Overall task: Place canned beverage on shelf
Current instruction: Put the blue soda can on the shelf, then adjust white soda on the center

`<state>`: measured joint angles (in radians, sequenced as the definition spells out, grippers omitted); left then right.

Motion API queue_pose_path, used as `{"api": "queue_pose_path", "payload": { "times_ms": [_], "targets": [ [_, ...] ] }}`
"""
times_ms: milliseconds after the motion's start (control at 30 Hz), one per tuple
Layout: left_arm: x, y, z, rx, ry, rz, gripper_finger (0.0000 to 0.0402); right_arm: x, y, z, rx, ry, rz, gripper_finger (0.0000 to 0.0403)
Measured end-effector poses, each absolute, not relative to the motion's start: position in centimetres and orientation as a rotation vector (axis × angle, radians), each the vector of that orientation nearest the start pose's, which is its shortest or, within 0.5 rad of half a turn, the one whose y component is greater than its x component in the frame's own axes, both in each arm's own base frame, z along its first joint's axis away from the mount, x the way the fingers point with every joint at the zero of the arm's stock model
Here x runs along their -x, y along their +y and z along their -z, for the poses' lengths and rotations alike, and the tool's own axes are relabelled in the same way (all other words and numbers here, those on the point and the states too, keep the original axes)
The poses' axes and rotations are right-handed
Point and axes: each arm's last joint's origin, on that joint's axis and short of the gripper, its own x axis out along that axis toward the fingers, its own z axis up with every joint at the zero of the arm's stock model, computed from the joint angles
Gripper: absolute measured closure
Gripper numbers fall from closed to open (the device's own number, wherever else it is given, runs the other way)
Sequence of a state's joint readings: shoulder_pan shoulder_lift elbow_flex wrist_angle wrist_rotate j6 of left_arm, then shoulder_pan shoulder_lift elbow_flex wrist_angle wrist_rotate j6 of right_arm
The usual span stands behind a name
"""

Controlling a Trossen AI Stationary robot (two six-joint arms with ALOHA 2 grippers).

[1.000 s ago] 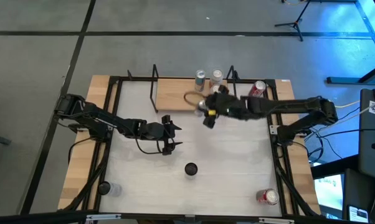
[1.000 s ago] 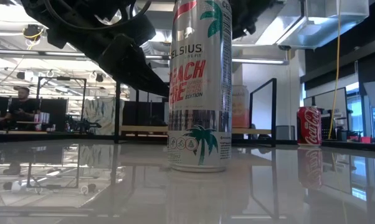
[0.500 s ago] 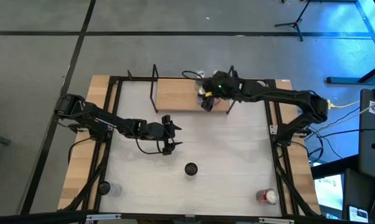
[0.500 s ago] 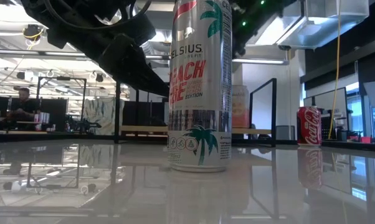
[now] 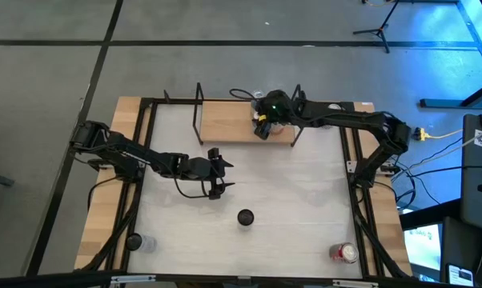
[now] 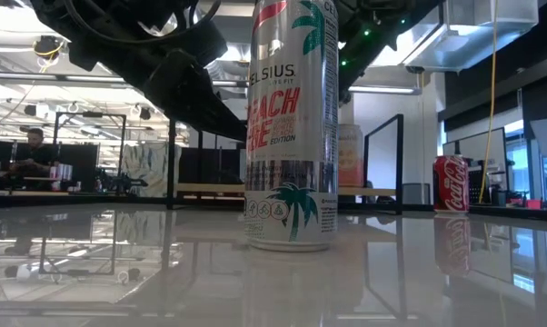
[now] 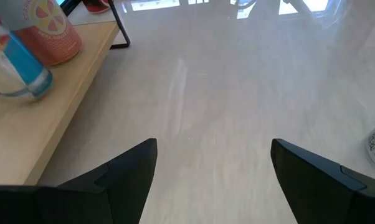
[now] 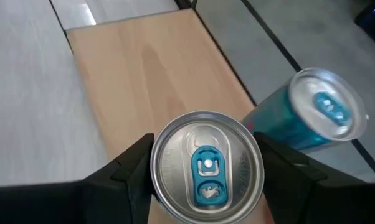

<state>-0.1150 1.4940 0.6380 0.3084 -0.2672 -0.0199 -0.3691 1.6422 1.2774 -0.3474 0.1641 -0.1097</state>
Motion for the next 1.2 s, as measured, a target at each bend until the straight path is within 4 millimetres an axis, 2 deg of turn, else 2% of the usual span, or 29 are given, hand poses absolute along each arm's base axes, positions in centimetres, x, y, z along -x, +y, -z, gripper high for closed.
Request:
{"api": "queue_pose_path", "payload": {
  "times_ms": [300, 667, 767, 900, 1067, 1200],
  "targets": [
    [-28.6, -2.5, -17.1, -0.085, 0.537, -0.154, 0.0096, -34.1, -13.7, -26.5, 0.036, 0.754, 0.474, 0.0177],
    [-28.6, -2.5, -17.1, -0.085, 0.537, -0.154, 0.0096, -34.0, -13.6, -26.8, 0.040, 0.752, 0.474, 0.0098],
    [-28.6, -2.5, -17.1, -0.085, 0.537, -0.155, 0.0096, -33.7, -13.4, -28.2, 0.040, 0.754, 0.473, 0.0088],
    [-28.6, -2.5, -17.1, -0.085, 0.537, -0.155, 0.0096, -33.4, -12.0, -31.4, 0.050, 0.769, 0.436, 0.0083],
    [-28.6, -2.5, -17.1, -0.078, 0.534, -0.156, 0.0096, -32.4, -8.5, -36.1, 0.061, 0.771, 0.363, 0.0082],
    [-28.6, -2.7, -17.1, -0.055, 0.533, -0.152, 0.0096, -30.7, -4.6, -37.7, 0.037, 0.773, 0.282, 0.0082]
  ]
}}
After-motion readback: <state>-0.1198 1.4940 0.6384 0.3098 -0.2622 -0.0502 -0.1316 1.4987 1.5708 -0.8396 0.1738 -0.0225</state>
